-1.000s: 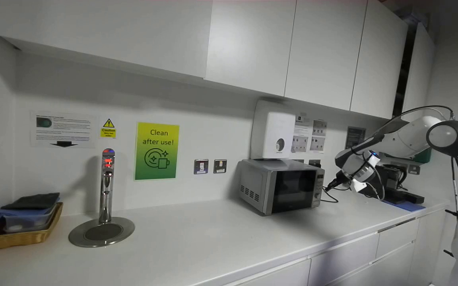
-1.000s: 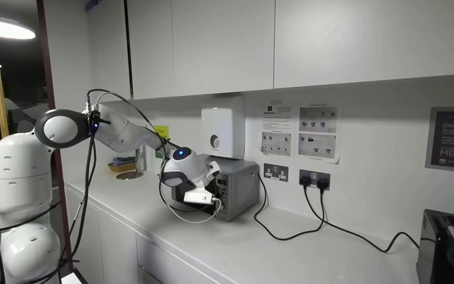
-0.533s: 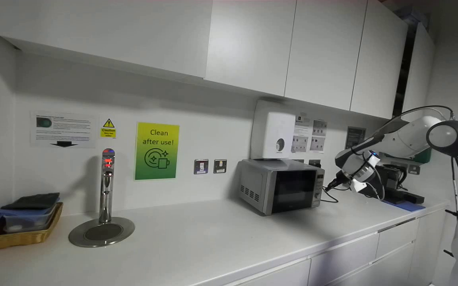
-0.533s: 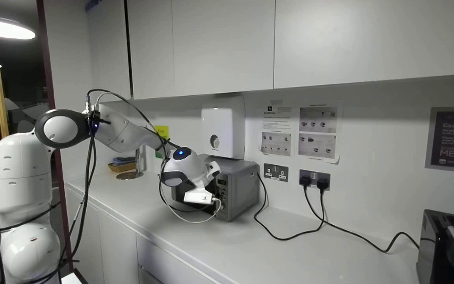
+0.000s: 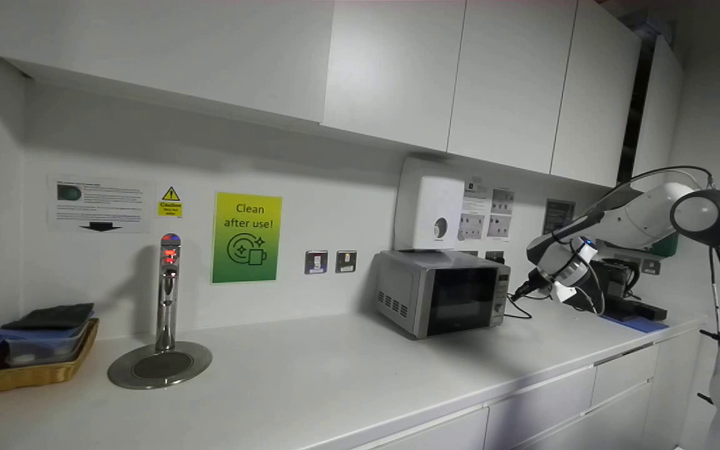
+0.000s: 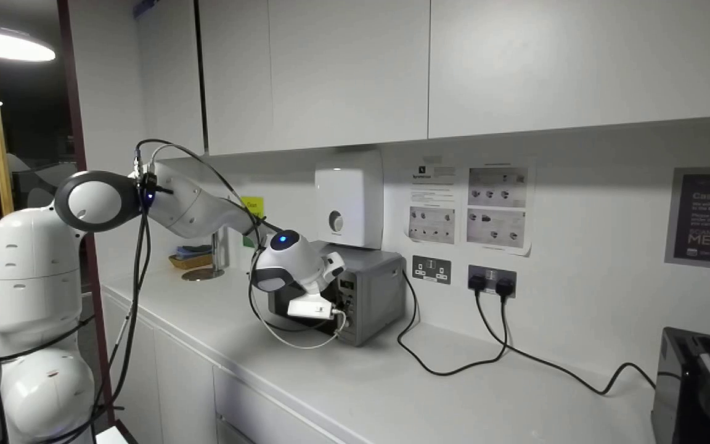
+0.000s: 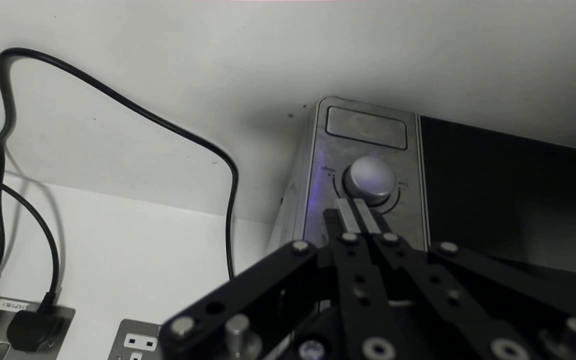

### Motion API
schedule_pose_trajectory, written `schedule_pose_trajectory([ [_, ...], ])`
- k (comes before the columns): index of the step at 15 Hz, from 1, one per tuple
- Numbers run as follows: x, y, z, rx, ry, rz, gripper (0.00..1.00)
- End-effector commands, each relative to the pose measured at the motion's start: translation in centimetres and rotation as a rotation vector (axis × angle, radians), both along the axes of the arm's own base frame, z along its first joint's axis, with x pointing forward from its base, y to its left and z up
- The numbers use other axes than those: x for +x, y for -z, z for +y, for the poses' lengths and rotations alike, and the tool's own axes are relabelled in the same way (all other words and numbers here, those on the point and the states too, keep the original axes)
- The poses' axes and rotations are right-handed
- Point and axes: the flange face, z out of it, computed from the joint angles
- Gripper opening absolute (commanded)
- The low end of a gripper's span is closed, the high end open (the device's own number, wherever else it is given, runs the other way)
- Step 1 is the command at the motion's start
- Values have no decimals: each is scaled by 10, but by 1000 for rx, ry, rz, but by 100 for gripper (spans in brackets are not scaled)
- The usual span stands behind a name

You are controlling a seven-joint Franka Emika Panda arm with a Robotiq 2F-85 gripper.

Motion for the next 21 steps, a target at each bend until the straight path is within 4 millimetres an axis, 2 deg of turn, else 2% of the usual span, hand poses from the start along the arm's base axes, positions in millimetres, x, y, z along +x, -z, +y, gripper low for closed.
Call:
schedule_pose_trajectory([
  [1, -1, 0, 3, -1, 6, -7, 0],
  [13, 4, 0, 18, 53, 39, -48, 0],
  [21, 4, 1, 15, 63, 98, -74, 0],
])
